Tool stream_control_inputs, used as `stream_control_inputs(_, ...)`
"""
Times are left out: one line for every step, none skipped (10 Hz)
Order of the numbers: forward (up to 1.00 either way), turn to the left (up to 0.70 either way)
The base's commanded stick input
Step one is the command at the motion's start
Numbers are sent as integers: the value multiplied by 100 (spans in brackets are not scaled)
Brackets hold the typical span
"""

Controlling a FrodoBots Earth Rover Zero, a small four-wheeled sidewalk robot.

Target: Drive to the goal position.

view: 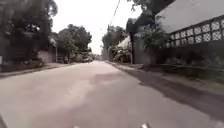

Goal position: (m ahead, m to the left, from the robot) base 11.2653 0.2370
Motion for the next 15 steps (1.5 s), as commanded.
stream_control_inputs(70,0)
stream_control_inputs(70,0)
stream_control_inputs(70,0)
stream_control_inputs(70,0)
stream_control_inputs(70,0)
stream_control_inputs(70,0)
stream_control_inputs(70,0)
stream_control_inputs(70,0)
stream_control_inputs(70,0)
stream_control_inputs(70,0)
stream_control_inputs(70,0)
stream_control_inputs(70,0)
stream_control_inputs(70,0)
stream_control_inputs(70,0)
stream_control_inputs(70,0)
